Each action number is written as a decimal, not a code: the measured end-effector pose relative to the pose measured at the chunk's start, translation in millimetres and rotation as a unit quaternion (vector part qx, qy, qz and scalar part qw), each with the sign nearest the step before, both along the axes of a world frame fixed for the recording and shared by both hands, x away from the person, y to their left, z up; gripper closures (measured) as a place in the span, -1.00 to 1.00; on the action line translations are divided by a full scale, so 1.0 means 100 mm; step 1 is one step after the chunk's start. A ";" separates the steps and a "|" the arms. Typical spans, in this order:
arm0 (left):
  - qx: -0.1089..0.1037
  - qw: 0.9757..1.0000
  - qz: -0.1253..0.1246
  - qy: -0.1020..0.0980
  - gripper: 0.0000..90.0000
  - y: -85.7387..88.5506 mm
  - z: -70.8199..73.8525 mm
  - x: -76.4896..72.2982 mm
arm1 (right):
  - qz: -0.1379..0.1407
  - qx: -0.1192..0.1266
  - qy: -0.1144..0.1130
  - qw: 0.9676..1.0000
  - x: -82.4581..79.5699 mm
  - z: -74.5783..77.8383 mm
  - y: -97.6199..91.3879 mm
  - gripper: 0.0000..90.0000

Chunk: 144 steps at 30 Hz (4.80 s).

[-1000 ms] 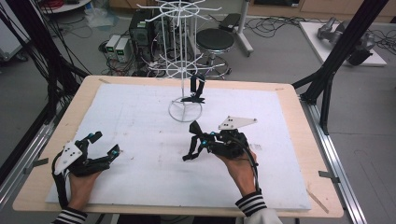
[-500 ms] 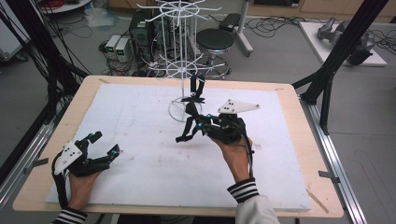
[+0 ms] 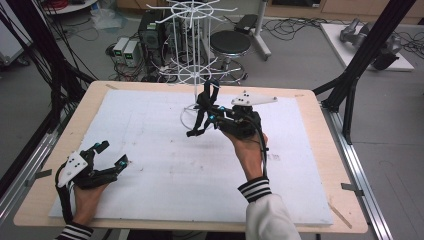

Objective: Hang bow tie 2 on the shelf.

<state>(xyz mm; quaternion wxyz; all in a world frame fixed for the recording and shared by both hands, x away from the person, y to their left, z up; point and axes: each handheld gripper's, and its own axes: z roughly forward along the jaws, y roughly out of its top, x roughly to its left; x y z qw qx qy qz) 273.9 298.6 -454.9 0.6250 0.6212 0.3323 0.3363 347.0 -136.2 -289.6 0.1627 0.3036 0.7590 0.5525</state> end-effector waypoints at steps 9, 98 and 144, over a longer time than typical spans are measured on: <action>0.001 1.000 0.000 0.003 -0.66 0.00 0.00 0.00 | -0.007 0.008 -0.014 1.000 0.19 0.15 0.14 0.71; -0.003 1.000 -0.001 0.004 -0.66 0.00 0.00 0.00 | -0.067 -0.047 -0.014 0.997 0.72 0.17 0.43 0.67; -0.003 1.000 0.000 0.003 -0.66 0.01 0.00 0.01 | -0.071 -0.023 -0.046 0.996 0.35 0.41 0.17 -0.47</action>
